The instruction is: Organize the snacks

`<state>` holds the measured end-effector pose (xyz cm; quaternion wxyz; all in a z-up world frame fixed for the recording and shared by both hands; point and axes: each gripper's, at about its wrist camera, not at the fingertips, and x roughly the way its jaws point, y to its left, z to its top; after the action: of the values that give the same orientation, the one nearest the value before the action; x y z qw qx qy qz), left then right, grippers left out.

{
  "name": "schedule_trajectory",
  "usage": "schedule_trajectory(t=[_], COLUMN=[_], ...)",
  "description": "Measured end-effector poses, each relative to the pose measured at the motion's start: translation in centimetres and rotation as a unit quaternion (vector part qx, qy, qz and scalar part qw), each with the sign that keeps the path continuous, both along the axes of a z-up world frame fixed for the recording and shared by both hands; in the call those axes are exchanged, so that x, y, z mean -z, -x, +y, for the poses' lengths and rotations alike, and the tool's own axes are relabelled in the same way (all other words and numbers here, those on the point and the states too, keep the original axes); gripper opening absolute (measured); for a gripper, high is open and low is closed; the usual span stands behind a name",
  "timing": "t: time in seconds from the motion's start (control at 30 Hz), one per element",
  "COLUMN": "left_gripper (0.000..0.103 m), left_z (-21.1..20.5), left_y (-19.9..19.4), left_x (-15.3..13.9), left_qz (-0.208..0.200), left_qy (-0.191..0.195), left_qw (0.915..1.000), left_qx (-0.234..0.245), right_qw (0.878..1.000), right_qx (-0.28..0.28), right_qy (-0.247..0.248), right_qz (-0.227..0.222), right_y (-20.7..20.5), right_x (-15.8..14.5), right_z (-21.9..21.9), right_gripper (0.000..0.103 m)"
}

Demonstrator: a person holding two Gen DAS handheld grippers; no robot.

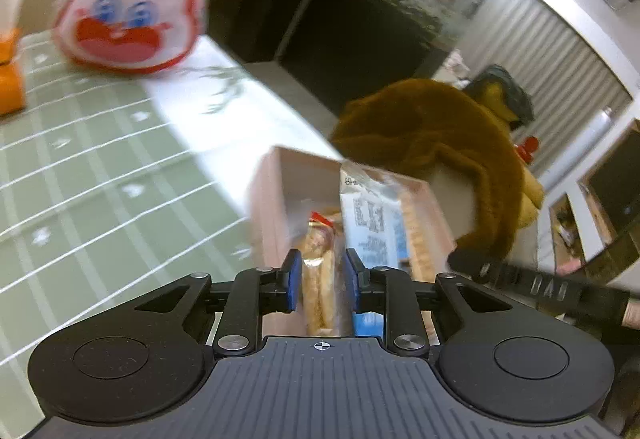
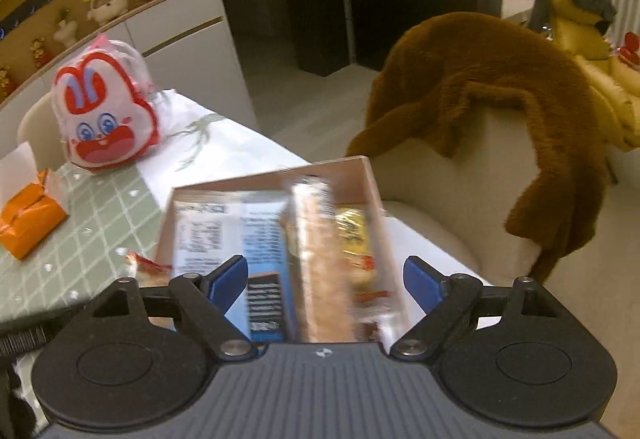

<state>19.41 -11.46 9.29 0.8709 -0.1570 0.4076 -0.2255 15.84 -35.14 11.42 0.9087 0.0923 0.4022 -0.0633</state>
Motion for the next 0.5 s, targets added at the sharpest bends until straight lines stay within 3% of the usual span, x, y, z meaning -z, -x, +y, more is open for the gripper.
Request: schedule_trajectory(t=[0.1, 0.23, 0.37, 0.5], left_gripper=[0.026, 0.030, 0.027, 0.028], left_z=[-2.8, -4.4, -2.6, 0.8], left_y=[-1.4, -3.4, -4.2, -2.8], left_x=[0.4, 0.8, -0.1, -0.1], left_qz=[-0.001, -0.017, -0.036, -0.030], left_qy=[0.002, -0.011, -0.030, -0.035], left_qw=[0.9990, 0.9976, 0.9985, 0.9989], left_qx=[0.044, 0.066, 0.029, -0.012], right_qw=[1.000, 1.000, 1.000, 1.000], right_qx=[0.000, -0.007, -0.018, -0.015], right_qy=[0.002, 0.013, 0.012, -0.003], right_qz=[-0.001, 0.002, 0.004, 0.003], right_y=[0.9, 2.2, 4.6, 7.3], right_x=[0.1, 0.4, 1.2, 2.7], right_z=[-0.8, -0.7, 0.3, 1.6], right_gripper=[0.081, 0.080, 0.080, 0.081])
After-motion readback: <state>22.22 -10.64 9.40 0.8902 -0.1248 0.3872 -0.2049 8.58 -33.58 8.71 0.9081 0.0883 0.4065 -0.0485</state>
